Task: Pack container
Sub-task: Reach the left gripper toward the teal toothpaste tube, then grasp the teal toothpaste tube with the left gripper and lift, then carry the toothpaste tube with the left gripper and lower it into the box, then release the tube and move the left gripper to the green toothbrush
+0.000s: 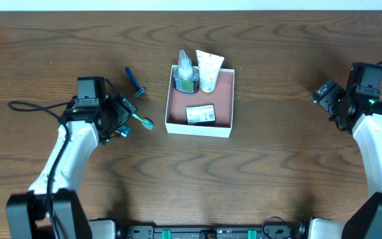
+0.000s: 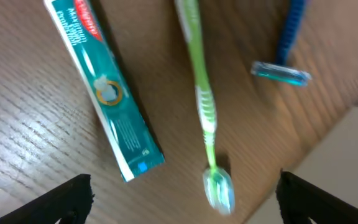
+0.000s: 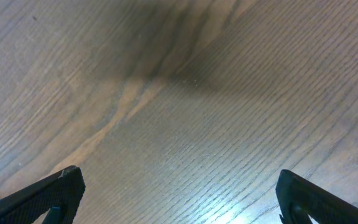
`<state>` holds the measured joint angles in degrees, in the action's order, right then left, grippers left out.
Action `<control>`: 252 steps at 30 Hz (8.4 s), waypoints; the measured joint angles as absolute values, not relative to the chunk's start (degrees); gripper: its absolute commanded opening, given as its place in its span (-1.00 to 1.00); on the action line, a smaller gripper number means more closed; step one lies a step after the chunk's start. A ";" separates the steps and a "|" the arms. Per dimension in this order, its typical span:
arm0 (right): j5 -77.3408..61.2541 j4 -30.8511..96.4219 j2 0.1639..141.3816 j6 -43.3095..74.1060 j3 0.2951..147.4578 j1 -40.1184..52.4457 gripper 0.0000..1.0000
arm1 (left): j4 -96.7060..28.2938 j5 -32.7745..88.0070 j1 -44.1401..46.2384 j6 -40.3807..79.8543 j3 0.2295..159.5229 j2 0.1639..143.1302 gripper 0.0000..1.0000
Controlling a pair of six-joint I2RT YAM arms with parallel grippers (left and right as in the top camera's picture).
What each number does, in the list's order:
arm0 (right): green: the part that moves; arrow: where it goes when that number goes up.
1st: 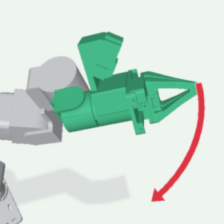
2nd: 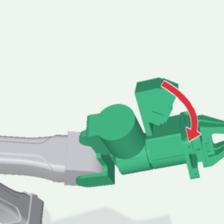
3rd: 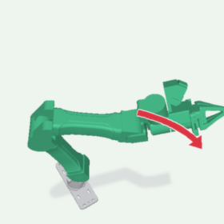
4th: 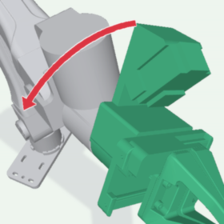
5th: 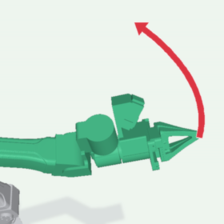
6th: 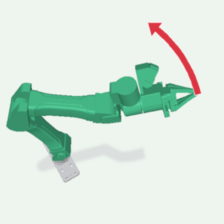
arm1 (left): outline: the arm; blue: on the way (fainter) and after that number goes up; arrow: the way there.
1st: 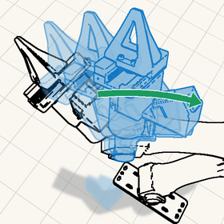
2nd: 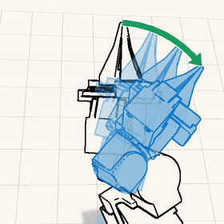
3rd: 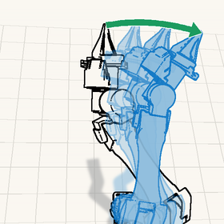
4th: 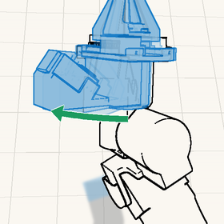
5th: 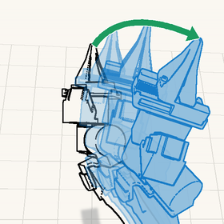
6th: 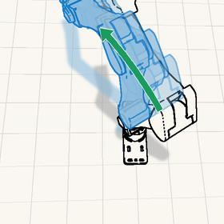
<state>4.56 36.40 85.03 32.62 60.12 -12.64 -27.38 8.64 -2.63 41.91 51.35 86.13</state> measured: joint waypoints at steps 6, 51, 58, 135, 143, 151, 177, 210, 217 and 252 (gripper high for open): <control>4.56 36.38 85.03 32.62 60.12 -12.64 0.99 | -28.12 4.84 -2.63 48.07 51.35 88.42 0.88; 4.56 36.40 85.01 32.62 60.12 -12.64 0.99 | -32.97 3.62 -7.03 40.75 51.70 97.60 0.69; 4.56 36.38 85.01 32.62 60.12 -12.64 0.99 | -28.84 2.96 -11.92 35.00 51.86 97.62 0.59; 4.56 36.38 85.03 32.62 60.12 -12.64 0.98 | -31.11 25.23 17.85 12.80 68.23 70.50 -0.75; 4.56 36.40 85.03 32.62 60.12 -12.64 0.98 | -25.02 12.71 32.12 16.91 68.23 78.70 -0.74; 4.56 36.40 85.03 32.62 60.12 -12.64 0.97 | -18.35 3.57 37.78 16.49 68.23 87.24 -0.75; 4.56 36.40 85.01 32.62 60.12 -12.64 0.98 | -7.22 -4.12 41.52 11.57 68.23 98.10 -0.57; 4.54 36.38 85.03 32.62 60.10 -12.64 0.99 | -35.55 -17.72 35.77 16.99 68.71 74.11 -0.14; 4.54 36.40 85.03 32.62 60.10 -12.64 0.99 | -37.08 -21.39 23.77 33.39 68.71 78.08 0.02; 4.54 36.40 85.03 32.62 60.10 -12.64 0.99 | -34.00 -13.58 11.31 52.05 68.71 107.00 0.03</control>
<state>4.54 36.40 85.03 32.62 60.10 -12.64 -34.00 -13.58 11.31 52.05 68.71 107.00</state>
